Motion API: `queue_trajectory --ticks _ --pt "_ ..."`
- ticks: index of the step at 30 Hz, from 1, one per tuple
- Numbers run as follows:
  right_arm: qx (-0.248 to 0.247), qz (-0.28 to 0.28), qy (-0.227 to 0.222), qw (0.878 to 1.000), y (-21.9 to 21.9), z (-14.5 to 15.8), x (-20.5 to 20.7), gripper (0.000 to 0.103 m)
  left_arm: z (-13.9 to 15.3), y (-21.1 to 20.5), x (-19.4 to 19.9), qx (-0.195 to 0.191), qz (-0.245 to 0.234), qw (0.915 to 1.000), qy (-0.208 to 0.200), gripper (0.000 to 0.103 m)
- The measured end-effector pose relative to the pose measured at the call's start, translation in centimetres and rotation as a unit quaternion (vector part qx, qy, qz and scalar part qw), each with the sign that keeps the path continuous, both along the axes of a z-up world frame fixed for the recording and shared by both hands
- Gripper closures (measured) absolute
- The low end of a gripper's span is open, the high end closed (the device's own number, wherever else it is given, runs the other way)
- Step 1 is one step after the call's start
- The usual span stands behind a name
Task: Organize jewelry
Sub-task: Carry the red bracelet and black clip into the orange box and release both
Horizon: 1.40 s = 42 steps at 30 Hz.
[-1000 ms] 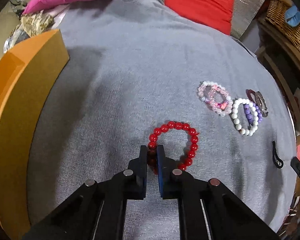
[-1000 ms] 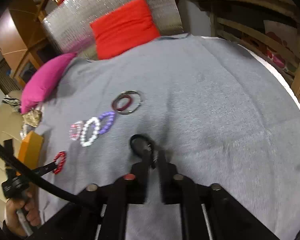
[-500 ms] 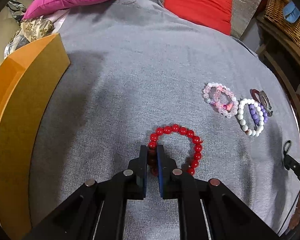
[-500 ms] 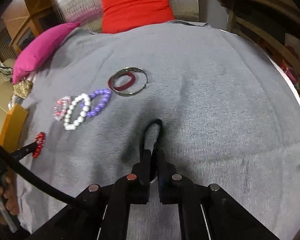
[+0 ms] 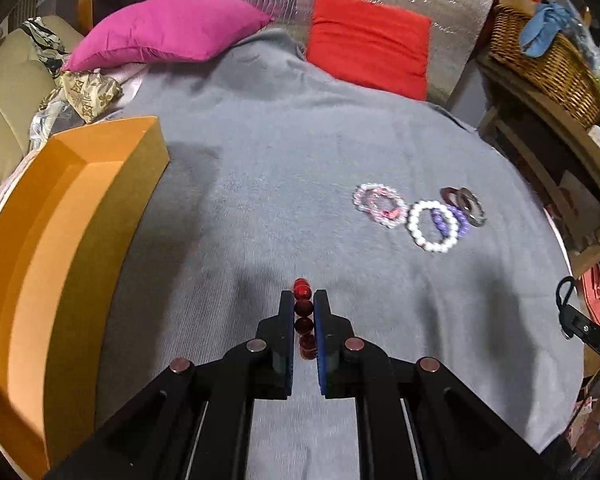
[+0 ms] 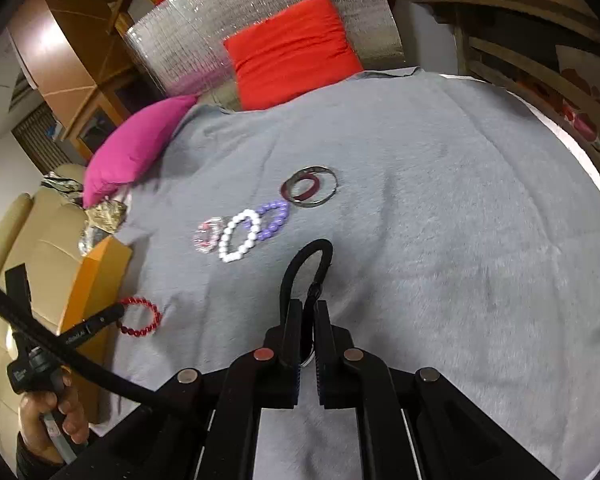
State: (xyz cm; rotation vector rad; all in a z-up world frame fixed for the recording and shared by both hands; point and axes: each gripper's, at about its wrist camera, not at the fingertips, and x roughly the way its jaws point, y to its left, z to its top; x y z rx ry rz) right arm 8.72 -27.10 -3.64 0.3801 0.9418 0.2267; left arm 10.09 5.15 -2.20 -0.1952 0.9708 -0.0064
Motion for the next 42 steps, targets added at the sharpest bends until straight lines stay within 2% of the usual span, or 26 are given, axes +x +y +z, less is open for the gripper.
queue_trajectory --ticks 12,23,28,34,42 --pt "0.031 0.022 -0.012 0.999 1.5 0.8 -4.6 0.097 3.1 1.6 -5.6 -0.018 -0.001 0.9995 -0.027 0.094" --pt "0.033 0.063 -0.012 0.997 4.6 1.1 -5.6 0.097 4.7 6.0 -8.8 -0.015 0.055 0.9971 -0.049 0.094" --pt "0.028 0.106 -0.016 0.994 8.4 2.0 -5.5 0.097 5.2 8.8 -10.4 -0.002 0.093 0.9938 -0.062 0.094" --pt "0.017 0.173 -0.035 0.984 15.0 3.9 -4.8 0.097 4.9 12.7 -11.8 0.002 0.136 0.9885 -0.066 0.094" --pt "0.004 0.275 -0.054 0.96 26.9 5.7 -2.9 0.097 3.0 16.9 -12.4 0.003 0.178 0.9826 -0.052 0.094"
